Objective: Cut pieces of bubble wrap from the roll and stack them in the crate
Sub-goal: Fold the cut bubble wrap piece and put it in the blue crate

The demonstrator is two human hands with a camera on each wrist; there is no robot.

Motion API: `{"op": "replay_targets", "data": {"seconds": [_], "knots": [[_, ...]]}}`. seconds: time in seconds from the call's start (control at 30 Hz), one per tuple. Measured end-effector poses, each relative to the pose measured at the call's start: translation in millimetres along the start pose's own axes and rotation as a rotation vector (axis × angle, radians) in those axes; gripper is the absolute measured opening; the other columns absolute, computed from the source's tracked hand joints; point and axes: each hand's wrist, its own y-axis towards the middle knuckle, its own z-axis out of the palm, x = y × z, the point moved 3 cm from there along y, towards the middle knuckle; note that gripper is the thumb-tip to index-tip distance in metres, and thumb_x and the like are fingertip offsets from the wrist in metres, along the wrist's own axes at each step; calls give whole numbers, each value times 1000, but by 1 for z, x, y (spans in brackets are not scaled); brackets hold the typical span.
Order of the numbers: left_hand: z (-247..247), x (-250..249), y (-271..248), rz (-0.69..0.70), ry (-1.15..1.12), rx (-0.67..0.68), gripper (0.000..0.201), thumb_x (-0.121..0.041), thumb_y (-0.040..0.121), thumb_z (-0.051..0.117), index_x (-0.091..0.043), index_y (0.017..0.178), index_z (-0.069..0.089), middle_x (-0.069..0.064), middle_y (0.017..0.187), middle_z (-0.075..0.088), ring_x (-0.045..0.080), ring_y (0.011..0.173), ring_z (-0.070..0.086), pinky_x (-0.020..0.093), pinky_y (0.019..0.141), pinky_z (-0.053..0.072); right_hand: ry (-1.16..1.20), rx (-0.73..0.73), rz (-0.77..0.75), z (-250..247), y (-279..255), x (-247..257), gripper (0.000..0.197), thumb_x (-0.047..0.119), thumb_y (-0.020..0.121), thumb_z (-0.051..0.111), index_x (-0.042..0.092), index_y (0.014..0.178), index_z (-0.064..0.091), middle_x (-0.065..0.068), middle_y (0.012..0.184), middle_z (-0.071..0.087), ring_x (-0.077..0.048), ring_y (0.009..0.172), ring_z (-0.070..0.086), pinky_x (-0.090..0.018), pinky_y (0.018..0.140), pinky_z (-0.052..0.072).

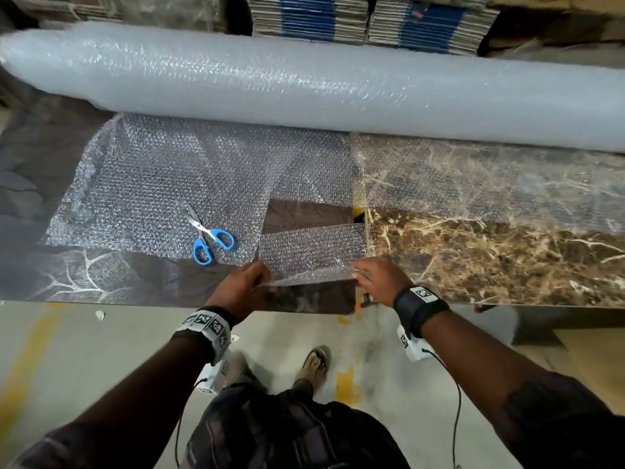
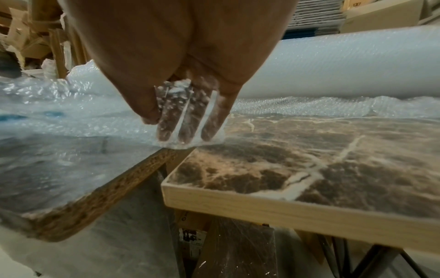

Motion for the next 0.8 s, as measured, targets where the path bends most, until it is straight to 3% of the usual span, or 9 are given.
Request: {"op": "replay_targets", "data": {"seconds": [0.07, 0.2, 0.37, 0.5, 0.63, 0.73, 0.8], "knots": [[-2, 5, -1, -64, 2, -15, 17, -32, 85, 67, -17, 91, 60, -2, 87, 56, 20, 75, 52, 28, 65, 34, 11, 2, 1, -2, -2, -2, 27, 19, 92, 62, 17, 118, 71, -7, 112, 72, -24, 98, 67, -31, 83, 50], [-8, 12, -6, -147, -36, -70, 31, -41, 82, 56, -13, 91, 63, 3, 82, 61, 26, 74, 57, 31, 65, 39, 33, -18, 59, -8, -5, -6, 22, 24, 91, 66, 10, 107, 72, -9, 97, 72, -25, 87, 65, -33, 75, 50], [-11, 14, 1, -250, -41, -69, 18, -31, 91, 65, -13, 96, 60, 3, 78, 60, 26, 73, 57, 33, 66, 42, 176, -113, 111, -23, 1, -10, 9, 23, 89, 70, 14, 91, 71, 5, 81, 66, -11, 73, 60, -23, 68, 43], [-11, 17, 16, -232, -93, -71, 17, -33, 93, 62, -17, 97, 57, 4, 80, 65, 25, 75, 61, 31, 67, 44, 225, -174, 199, -36, 16, -21, 18, 30, 88, 72, 15, 98, 73, 9, 83, 64, -5, 70, 56, -21, 66, 42], [-10, 14, 32, -249, -105, -51, 21, -35, 95, 59, -16, 104, 58, 7, 83, 65, 24, 77, 60, 31, 70, 46, 339, -143, 310, -36, 26, -45, 28, 51, 80, 72, 28, 96, 70, 4, 94, 69, -15, 85, 66, -29, 74, 53], [-8, 19, 40, -292, -74, -27, 17, -34, 95, 58, -18, 103, 57, 6, 81, 63, 23, 76, 57, 29, 68, 41, 363, -122, 332, -38, 33, -44, 22, 38, 84, 75, 23, 99, 70, 2, 93, 69, -15, 83, 66, -27, 73, 50], [-7, 24, 43, -332, -110, -10, 7, -31, 95, 58, -26, 96, 54, 4, 81, 66, 25, 77, 62, 29, 67, 46, 332, -112, 328, -38, 39, -42, 26, 36, 86, 74, 18, 105, 71, 3, 100, 69, -15, 90, 64, -28, 78, 49]]}}
